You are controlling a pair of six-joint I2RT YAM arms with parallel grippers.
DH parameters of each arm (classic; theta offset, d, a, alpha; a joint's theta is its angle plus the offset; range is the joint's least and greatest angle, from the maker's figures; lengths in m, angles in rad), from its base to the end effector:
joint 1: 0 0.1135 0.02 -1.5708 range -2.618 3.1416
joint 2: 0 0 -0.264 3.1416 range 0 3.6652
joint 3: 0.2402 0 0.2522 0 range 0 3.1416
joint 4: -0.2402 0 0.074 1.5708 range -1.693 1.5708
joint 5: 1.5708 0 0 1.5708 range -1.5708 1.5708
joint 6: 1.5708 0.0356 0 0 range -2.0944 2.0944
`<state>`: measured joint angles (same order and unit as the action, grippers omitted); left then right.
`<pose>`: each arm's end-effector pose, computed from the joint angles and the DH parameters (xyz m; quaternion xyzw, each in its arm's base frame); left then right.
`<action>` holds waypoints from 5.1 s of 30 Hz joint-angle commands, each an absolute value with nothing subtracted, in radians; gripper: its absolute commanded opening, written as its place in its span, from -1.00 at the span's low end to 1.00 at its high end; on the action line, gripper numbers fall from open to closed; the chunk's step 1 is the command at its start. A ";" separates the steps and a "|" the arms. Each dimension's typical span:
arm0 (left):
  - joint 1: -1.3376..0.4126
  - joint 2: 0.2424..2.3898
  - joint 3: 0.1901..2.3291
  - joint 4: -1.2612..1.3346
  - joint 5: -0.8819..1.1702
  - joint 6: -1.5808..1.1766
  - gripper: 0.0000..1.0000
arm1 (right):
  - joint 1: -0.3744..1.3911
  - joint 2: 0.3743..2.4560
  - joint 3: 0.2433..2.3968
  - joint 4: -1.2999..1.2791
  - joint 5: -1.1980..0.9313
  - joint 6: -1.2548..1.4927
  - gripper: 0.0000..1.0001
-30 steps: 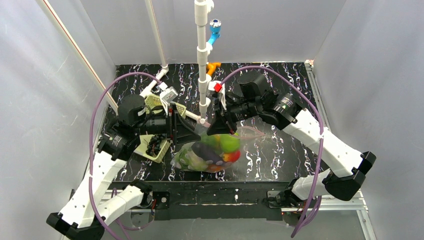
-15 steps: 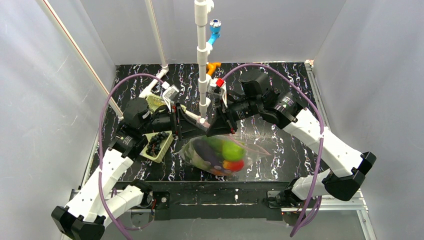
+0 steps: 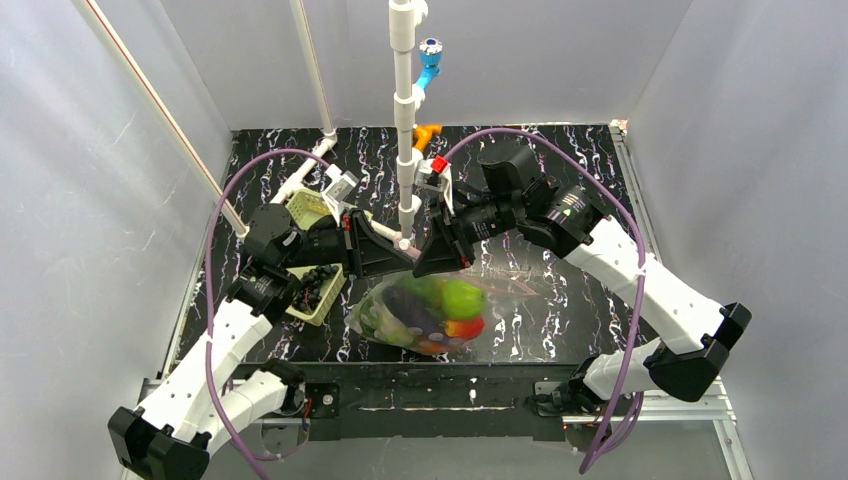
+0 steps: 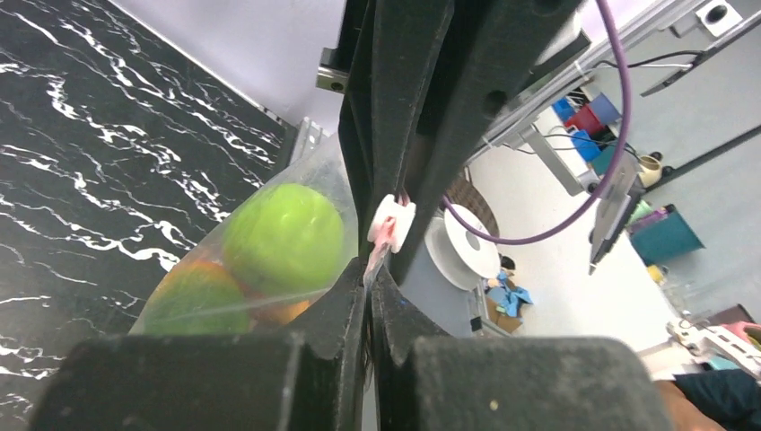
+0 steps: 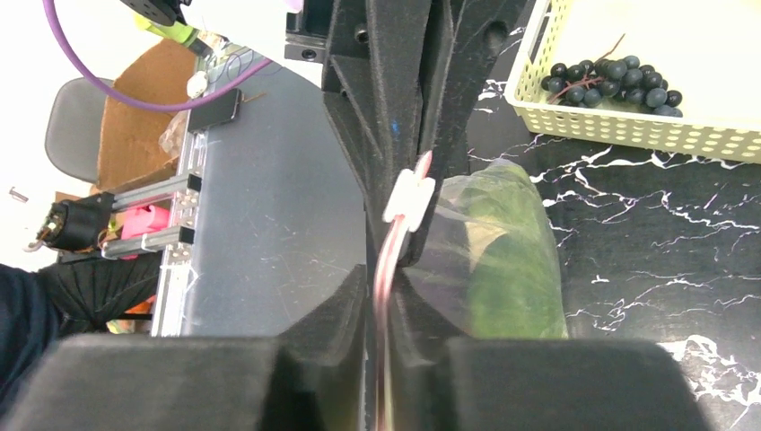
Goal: Place the food in the zip-top bag and seal the zipper
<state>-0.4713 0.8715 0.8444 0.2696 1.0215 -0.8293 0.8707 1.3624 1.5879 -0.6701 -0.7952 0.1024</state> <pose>0.1523 -0.1117 0.3911 0.2830 0.5977 -0.6557 0.3643 0.1610 0.2305 0.4425 -0.4838 0.6454 0.5196 0.2820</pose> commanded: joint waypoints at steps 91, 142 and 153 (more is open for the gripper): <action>-0.313 0.668 1.067 -0.545 0.335 -0.257 -1.00 | 0.706 0.755 1.107 -0.644 -0.440 0.094 -0.97; -0.313 0.760 0.999 -0.304 0.853 -0.501 -1.00 | 0.831 1.170 1.265 -0.454 -0.421 0.189 -0.96; -0.313 0.837 1.183 -0.505 0.793 -0.423 -0.09 | 0.696 1.073 1.205 -0.501 -0.125 0.368 -0.97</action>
